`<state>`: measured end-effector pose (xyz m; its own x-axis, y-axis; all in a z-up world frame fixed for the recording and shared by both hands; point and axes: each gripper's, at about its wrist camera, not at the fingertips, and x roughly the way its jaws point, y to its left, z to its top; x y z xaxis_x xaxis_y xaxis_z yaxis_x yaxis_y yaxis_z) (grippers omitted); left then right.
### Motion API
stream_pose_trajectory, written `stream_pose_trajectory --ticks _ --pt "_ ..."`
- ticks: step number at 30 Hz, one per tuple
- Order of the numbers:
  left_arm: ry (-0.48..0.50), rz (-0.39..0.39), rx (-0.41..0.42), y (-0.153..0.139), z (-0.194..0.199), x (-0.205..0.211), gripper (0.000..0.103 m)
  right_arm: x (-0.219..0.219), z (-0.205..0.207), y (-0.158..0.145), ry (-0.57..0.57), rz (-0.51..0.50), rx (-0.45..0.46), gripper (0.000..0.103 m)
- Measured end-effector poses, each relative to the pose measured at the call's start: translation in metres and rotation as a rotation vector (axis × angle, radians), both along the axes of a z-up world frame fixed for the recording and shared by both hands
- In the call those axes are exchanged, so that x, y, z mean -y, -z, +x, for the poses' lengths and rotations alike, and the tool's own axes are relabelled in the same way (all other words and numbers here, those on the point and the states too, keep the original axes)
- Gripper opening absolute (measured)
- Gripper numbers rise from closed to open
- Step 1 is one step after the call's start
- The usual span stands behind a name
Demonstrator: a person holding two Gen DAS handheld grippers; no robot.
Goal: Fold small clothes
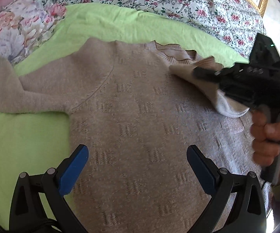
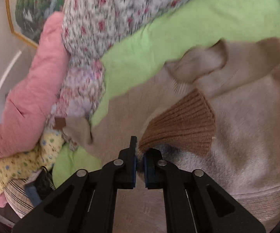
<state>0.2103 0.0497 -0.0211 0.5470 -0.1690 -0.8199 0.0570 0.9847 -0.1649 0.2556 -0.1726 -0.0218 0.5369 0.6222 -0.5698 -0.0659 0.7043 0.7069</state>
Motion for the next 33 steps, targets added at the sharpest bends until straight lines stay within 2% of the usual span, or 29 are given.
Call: stream_pose_trajectory --ticks 3,4,5,6,7,11,13,15,17,19,21,25,29,31,33 --pt "0.022 -0.006 -0.031 0.003 0.005 0.005 0.102 -0.009 0.004 0.014 -0.005 -0.007 -0.051 0.012" --pt "0.025 -0.005 -0.037 0.005 0.007 0.008 0.102 -0.009 0.005 0.016 -0.008 0.008 -0.063 0.019" --pt "0.029 -0.002 -0.044 0.006 0.011 0.012 0.102 -0.009 0.006 0.018 -0.009 0.031 -0.072 0.049" --pt "0.034 0.004 -0.053 0.008 0.017 0.019 0.102 -0.005 0.002 0.016 0.002 0.060 -0.067 0.072" --pt "0.039 0.010 -0.059 0.009 0.022 0.025 0.102 -0.005 0.000 0.013 0.009 0.081 -0.054 0.080" --pt "0.057 -0.008 -0.092 0.025 0.055 0.055 0.102 0.023 -0.019 -0.004 0.071 0.146 0.000 0.081" --pt "0.049 0.018 -0.110 0.034 0.076 0.071 0.102 0.047 -0.034 -0.012 0.136 0.141 0.034 0.081" --pt "0.025 0.076 -0.086 0.036 0.095 0.084 0.101 0.070 -0.048 -0.016 0.206 0.134 0.051 0.081" --pt "-0.001 0.088 -0.078 0.036 0.110 0.086 0.097 0.095 -0.064 -0.018 0.273 0.144 0.064 0.081" --pt "-0.022 0.060 -0.052 0.032 0.119 0.080 0.068 0.117 -0.079 -0.017 0.337 0.150 0.071 0.081" --pt "-0.018 0.007 -0.033 0.027 0.120 0.071 0.005 0.139 -0.097 -0.013 0.398 0.156 0.072 0.081" --pt "-0.040 -0.121 -0.012 0.016 0.098 0.038 0.006 0.168 -0.119 -0.005 0.476 0.185 0.080 0.081" --pt "-0.083 -0.142 -0.007 0.021 0.076 0.010 0.007 0.184 -0.127 -0.002 0.532 0.176 0.074 0.081" --pt "-0.085 -0.197 -0.060 0.032 0.078 0.002 0.012 0.190 -0.128 -0.001 0.546 0.159 0.068 0.081" --pt "-0.086 -0.259 -0.073 0.034 0.080 -0.007 0.019 0.194 -0.126 -0.004 0.549 0.129 0.069 0.081"
